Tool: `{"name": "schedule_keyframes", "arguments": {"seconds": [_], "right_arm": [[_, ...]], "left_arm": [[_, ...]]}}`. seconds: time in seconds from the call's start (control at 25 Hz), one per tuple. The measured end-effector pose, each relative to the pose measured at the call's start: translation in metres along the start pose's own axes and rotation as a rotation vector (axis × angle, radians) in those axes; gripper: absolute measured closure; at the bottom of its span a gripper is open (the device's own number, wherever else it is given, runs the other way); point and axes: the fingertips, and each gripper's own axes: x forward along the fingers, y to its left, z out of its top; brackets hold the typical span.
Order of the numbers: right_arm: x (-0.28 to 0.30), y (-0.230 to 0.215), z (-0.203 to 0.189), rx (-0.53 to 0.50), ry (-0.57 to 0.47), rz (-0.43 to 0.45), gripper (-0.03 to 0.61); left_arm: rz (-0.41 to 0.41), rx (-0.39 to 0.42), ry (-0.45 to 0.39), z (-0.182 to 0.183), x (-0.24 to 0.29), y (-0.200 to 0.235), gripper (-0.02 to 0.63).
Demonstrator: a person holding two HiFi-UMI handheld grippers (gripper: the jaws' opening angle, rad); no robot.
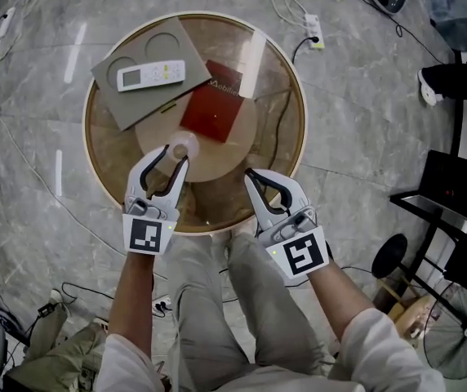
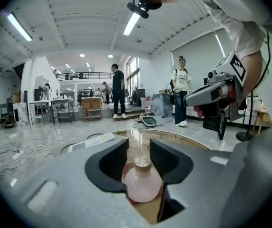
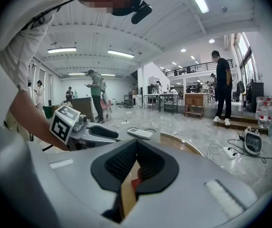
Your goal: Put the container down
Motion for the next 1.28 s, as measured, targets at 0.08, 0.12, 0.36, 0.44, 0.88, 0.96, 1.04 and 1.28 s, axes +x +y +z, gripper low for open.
{"name": "schedule_keyframes", "arguments": {"seconds": [0.08, 0.12, 0.36, 0.44, 0.88, 0.96, 1.04, 1.28], "right_arm": [[-0.004, 0.003, 0.014, -0.002, -0.006, 0.004, 0.577], [-0.007, 0.004, 0.023, -0.003, -0.011, 0.006, 0.577], [-0.032, 0.019, 0.082, -0.018, -0.036, 0.035, 0.577], [-0.045, 0.025, 0.106, -0.022, -0.040, 0.047, 0.577], [-0.138, 0.043, 0.227, 0.007, -0.021, 0.047, 0.578], [-0.153, 0.042, 0.241, 0.006, -0.024, 0.039, 0.578], [-0.165, 0.041, 0.255, 0.017, -0.042, 0.037, 0.578], [-0.196, 0.047, 0.274, 0.007, -0.066, 0.058, 0.578]], "left_arm": [[0.019, -0.018, -0.006, 0.016, -0.015, 0.003, 0.487], [0.020, 0.000, -0.004, 0.025, -0.022, 0.004, 0.500], [0.089, -0.064, -0.029, 0.091, -0.076, 0.006, 0.611], [0.102, -0.068, -0.031, 0.119, -0.096, 0.006, 0.612], [0.133, -0.037, -0.024, 0.263, -0.187, -0.021, 0.612], [0.132, -0.034, -0.005, 0.279, -0.198, -0.029, 0.612], [0.128, -0.023, 0.002, 0.294, -0.205, -0.037, 0.612], [0.124, 0.021, -0.010, 0.323, -0.214, -0.067, 0.612]]}}
